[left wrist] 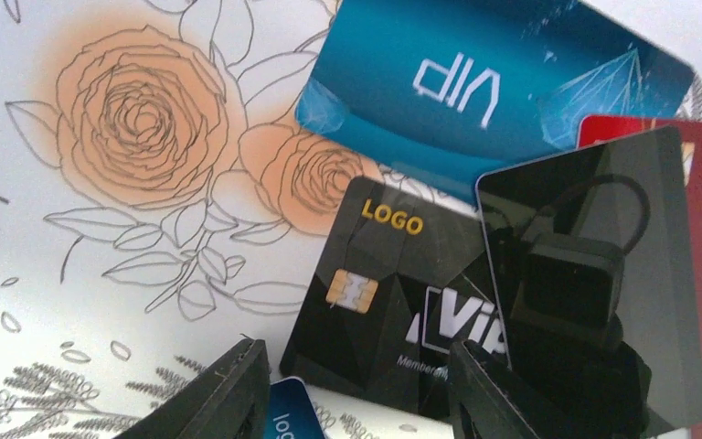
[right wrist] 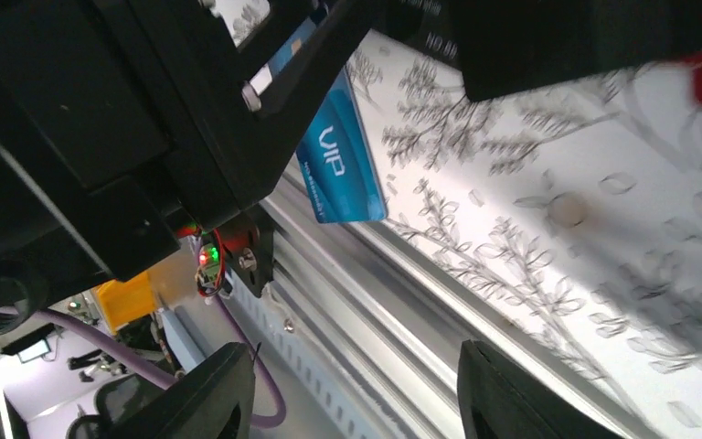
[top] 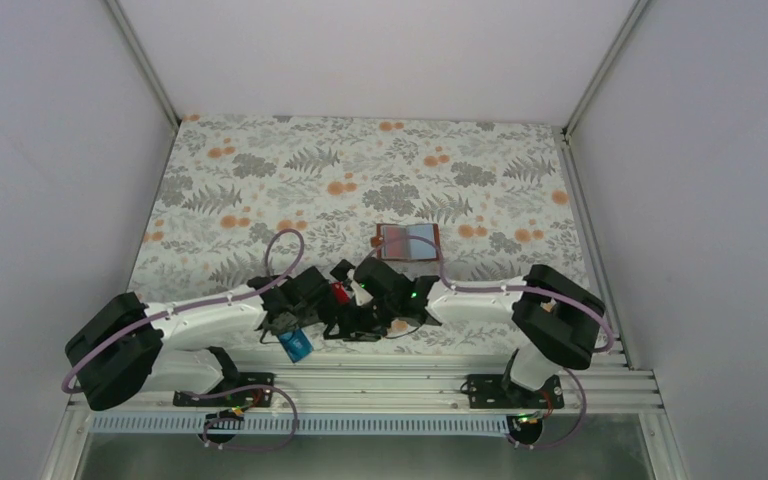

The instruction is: Put the credit cards into the card holder

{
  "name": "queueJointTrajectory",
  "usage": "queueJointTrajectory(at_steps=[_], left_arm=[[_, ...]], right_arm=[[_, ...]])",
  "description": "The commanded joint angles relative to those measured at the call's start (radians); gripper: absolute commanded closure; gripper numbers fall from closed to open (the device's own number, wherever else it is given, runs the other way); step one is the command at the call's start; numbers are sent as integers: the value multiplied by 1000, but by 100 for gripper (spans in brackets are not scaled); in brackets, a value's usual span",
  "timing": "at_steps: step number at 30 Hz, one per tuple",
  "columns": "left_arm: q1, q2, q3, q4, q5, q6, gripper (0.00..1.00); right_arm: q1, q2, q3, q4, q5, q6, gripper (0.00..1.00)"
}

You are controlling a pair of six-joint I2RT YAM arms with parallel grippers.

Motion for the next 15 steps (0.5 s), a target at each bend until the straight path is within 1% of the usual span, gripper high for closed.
queueJointTrajectory(at_steps=[1,3,6,11,15], left_arm=[[-5,-14,48,-97,10,0,48],[0,-17,69,-111,1,26,48],[20,-19,80,-116,-1,66,47],[69,-75,100,-124,6,134,48],[109,-141,159,-171,1,202,47]], right_arm=[[74,27,34,74,56,156,40],[94,34,36,96,70,209,33],[124,56,32,152,74,287,29],[188,115,47,204,153,455,30],[229,143,54,228,224,551,33]])
